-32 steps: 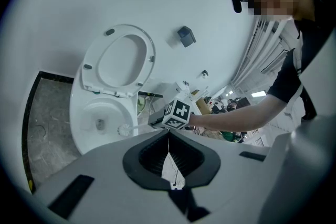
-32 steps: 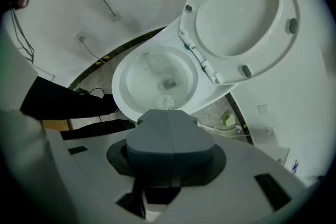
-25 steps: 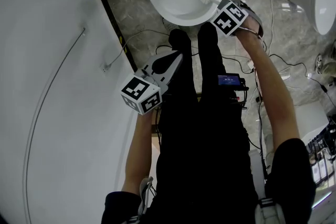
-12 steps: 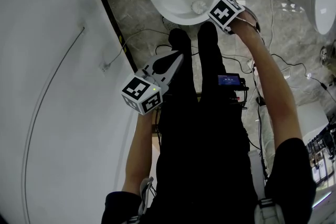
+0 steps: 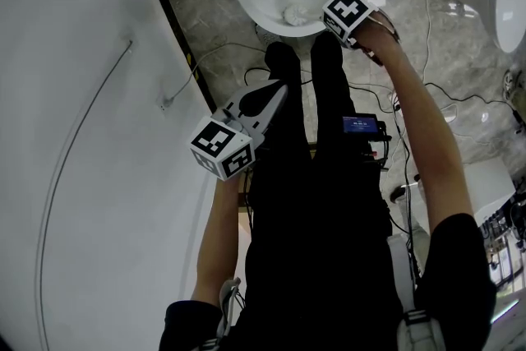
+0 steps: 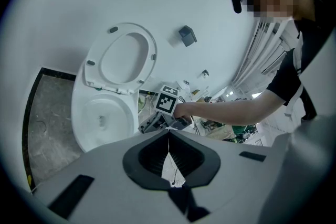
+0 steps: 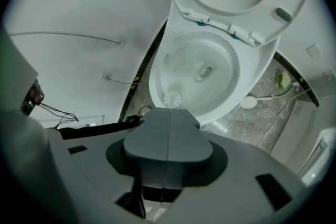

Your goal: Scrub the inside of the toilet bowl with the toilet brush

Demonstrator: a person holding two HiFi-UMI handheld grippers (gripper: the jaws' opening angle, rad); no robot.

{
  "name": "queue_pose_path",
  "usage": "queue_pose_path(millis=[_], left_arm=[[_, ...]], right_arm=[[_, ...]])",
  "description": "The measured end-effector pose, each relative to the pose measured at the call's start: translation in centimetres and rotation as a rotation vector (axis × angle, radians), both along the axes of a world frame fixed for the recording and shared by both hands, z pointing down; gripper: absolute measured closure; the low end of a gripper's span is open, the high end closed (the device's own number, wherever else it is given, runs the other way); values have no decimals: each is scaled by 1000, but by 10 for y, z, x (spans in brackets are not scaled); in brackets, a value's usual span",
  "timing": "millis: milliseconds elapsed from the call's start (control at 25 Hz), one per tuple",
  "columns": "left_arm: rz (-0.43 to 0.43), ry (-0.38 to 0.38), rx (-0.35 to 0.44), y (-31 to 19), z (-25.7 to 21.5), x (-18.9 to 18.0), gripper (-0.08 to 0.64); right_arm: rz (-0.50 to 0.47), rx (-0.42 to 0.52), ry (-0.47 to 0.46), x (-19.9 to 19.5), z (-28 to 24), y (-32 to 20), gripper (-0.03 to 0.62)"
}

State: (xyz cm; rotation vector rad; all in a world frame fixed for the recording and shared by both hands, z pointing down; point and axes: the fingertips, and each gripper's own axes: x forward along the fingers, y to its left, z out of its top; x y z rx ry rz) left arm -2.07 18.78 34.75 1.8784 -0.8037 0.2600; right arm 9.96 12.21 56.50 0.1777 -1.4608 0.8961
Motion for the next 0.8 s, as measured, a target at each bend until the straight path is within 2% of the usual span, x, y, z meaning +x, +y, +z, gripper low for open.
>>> queue_pose_path(millis=[480,640,800], left_arm=[[2,-2,-18,1,3,-1,552],[3,-4,-23,4,4,-2,551],[4,-4,-22,6,5,-1,551]], right_arm=[[88,-44,-54,-28,4,-1,433],[126,-71,-87,-42,5,6,407],[208,-59,-132,-46,9,5,405]])
